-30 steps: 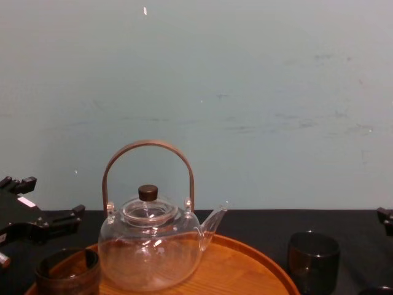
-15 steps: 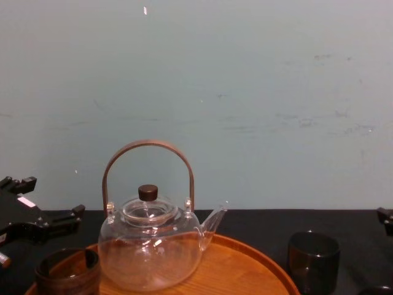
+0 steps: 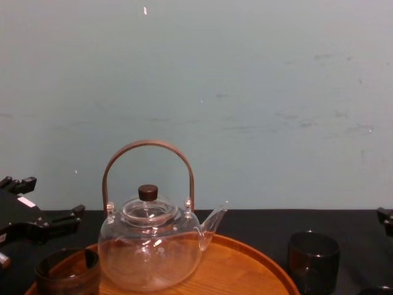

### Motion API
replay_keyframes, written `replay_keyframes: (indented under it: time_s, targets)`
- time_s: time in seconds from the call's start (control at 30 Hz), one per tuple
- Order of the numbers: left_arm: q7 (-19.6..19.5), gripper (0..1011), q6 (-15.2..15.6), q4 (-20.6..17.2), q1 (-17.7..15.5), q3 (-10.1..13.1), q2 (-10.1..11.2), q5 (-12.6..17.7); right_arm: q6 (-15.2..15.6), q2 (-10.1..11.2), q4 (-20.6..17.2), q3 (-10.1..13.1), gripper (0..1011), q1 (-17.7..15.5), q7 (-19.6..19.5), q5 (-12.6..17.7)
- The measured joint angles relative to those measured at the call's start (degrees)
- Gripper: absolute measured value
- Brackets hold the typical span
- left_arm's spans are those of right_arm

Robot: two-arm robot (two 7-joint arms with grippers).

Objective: Pick up the glass from the table and place it on the tray.

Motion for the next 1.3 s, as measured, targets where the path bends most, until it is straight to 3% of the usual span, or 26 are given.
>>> replay_keyframes:
  time_s: [0.2,0.53,1.3]
  targets:
    - [0.0,1001,0.0,0.0,0.0,0.0,0.0,0.0,0.01,0.0,-0.02,0.08,1002,-0.04,0.09,0.0]
    - [0.0,1001,0.0,0.0,0.0,0.0,0.0,0.0,1.28,1.64,-3.2,2.94,1003,-3.12,2.96,1.98]
    - [0.0,1001,0.0,0.0,0.0,0.0,0.0,0.0,5.78,9.36,-15.6,11.06,1002,-16.45,10.54,8.58]
